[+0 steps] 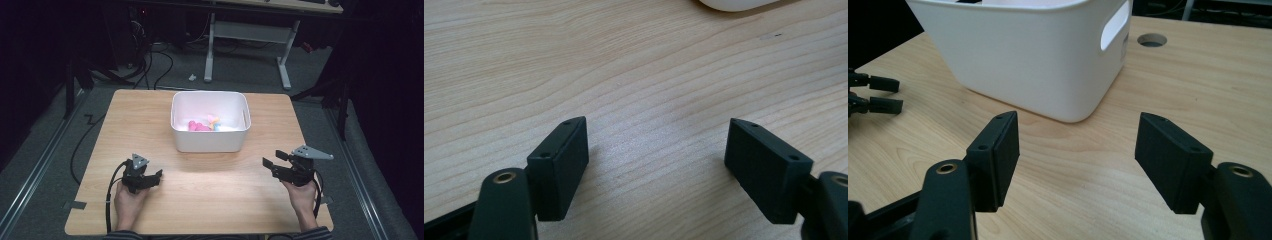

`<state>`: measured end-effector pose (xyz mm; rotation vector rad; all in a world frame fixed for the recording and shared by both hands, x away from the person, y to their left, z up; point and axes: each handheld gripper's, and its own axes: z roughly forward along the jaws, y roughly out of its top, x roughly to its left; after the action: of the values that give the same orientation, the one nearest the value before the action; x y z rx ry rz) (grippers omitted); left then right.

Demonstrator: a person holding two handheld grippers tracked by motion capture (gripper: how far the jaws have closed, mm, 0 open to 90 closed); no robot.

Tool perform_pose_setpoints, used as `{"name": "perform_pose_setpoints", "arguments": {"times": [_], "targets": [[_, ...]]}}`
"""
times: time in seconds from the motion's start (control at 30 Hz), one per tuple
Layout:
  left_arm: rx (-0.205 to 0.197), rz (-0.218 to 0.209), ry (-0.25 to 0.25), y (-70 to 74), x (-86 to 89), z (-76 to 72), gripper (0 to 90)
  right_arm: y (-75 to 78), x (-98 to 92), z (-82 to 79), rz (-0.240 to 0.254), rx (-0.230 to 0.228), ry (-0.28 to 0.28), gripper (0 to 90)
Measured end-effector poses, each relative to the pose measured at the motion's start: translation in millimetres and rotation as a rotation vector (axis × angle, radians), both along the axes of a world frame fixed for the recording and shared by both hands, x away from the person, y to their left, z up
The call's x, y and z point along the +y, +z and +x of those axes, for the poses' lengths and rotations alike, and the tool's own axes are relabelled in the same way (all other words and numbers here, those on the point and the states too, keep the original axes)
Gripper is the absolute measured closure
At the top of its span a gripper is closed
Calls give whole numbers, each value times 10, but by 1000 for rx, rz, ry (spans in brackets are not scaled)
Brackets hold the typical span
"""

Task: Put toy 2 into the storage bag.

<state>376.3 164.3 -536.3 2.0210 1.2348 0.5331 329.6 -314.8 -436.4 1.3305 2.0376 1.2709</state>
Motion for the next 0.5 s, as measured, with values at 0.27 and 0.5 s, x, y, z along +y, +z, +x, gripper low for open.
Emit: {"name": "perform_pose_setpoints", "arguments": {"times": [0.27, 0.5], "targets": [[0, 0, 0, 0, 0, 0, 260, -211, -12, -8, 16, 13, -19, 348], [0, 0, -1, 0, 0, -1, 260, -382, 31, 25, -1, 36, -24, 348]]}}
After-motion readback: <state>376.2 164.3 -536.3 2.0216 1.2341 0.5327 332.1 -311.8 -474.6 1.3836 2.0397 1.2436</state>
